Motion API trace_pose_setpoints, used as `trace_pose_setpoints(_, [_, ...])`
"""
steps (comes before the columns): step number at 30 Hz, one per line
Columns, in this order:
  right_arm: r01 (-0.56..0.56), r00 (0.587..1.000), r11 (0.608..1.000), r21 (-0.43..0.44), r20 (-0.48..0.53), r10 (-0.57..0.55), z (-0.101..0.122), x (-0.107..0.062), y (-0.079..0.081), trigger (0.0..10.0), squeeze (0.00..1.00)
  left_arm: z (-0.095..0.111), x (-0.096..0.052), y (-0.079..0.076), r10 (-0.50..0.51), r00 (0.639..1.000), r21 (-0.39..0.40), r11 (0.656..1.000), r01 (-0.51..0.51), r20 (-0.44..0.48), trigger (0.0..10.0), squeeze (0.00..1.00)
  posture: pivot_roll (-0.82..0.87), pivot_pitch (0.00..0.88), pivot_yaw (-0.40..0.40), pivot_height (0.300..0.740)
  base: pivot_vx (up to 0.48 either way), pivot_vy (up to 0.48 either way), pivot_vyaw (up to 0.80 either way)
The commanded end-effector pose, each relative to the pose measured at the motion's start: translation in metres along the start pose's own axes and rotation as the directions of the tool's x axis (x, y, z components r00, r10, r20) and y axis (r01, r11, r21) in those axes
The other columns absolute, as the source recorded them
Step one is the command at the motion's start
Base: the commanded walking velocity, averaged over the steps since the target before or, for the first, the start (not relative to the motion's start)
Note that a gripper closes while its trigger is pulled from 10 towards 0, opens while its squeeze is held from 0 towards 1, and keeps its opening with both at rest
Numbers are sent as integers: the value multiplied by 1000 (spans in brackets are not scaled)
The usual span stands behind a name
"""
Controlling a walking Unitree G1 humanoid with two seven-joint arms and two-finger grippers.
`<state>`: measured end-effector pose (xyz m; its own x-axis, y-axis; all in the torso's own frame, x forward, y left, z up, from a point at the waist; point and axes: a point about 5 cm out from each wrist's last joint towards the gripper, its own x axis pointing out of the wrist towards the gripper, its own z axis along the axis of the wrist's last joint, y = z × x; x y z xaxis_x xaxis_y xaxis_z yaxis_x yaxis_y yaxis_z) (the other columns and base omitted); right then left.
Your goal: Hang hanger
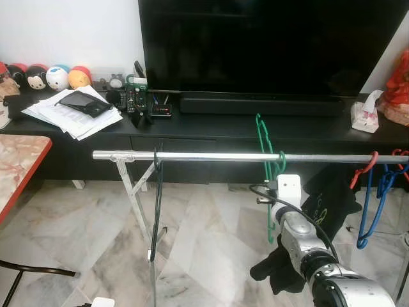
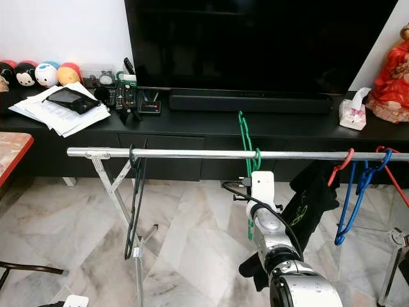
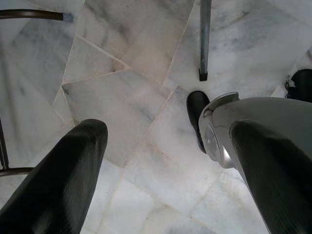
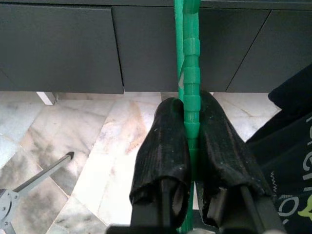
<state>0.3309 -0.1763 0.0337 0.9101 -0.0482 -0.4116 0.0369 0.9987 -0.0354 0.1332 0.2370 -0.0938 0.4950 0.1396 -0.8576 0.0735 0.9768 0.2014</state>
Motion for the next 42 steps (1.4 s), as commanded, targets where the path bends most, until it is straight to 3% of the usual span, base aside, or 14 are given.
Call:
trace_pose_setpoints(1, [4, 1000, 1000, -4, -22, -4, -2, 0, -1, 10000, 1000, -6, -1, 0, -5, 1000, 23, 1000, 5, -27, 10000, 0, 15, 0, -74, 740, 0, 0, 0])
trace_pose_setpoints(6, [0, 1000, 1000, -6, -20, 0, 1, 1, -1, 10000, 1000, -7, -1, 0, -5, 1000, 23, 1000, 5, -28, 10000, 0, 15, 0, -75, 740, 0, 0, 0])
trace_pose_setpoints(10, [-24, 996, 1000, -16, -91, 23, -4, 1, 2, 10000, 1000, -7, -1, -1, -8, 1000, 24, 1000, 8, -30, 10000, 0, 15, 0, -75, 740, 0, 0, 0])
trace_pose_setpoints(11, [-33, 995, 999, -23, -97, 31, -5, 1, 3, 10000, 831, -7, -1, -2, -9, 999, 24, 1000, 10, -31, 10000, 0, 15, 0, -75, 740, 0, 0, 0])
trace_pose_setpoints(12, [-33, 995, 999, -23, -97, 31, -5, 1, 3, 10000, 831, -7, -1, -2, -9, 999, 24, 1000, 10, -31, 10000, 0, 15, 0, -75, 740, 0, 0, 0])
trace_pose_setpoints(13, [-33, 995, 999, -23, -91, 31, -4, 1, 3, 10000, 345, -7, -1, -2, -9, 999, 24, 1000, 10, -31, 10000, 0, 18, 0, -76, 740, 0, 0, 0])
trace_pose_setpoints(14, [-34, 996, 999, -19, -88, 32, -3, 1, 3, 10000, 0, -7, -1, -2, -9, 999, 24, 1000, 10, -31, 10000, 0, 18, 0, -76, 740, 0, 0, 0])
trace_pose_setpoints(17, [-31, 997, 999, 24, -70, 33, 2, 3, 3, 10000, 0, -7, -1, -2, -8, 999, 24, 1000, 9, -32, 10000, 0, 18, 0, -76, 740, 0, 0, 0])
trace_pose_setpoints(26, [-27, 999, 999, 23, -39, 27, 19, 7, 4, 10000, 0, -8, -1, -1, -9, 999, 26, 1000, 10, -33, 10000, 0, 13, 0, -74, 740, 0, 0, 0])
trace_pose_setpoints(42, [-36, 996, 999, 9, -78, 36, 23, 6, 11, 10000, 0, -10, -2, -4, -19, 999, 29, 999, 20, -36, 10000, 0, 0, 0, -80, 740, 0, 0, 0])
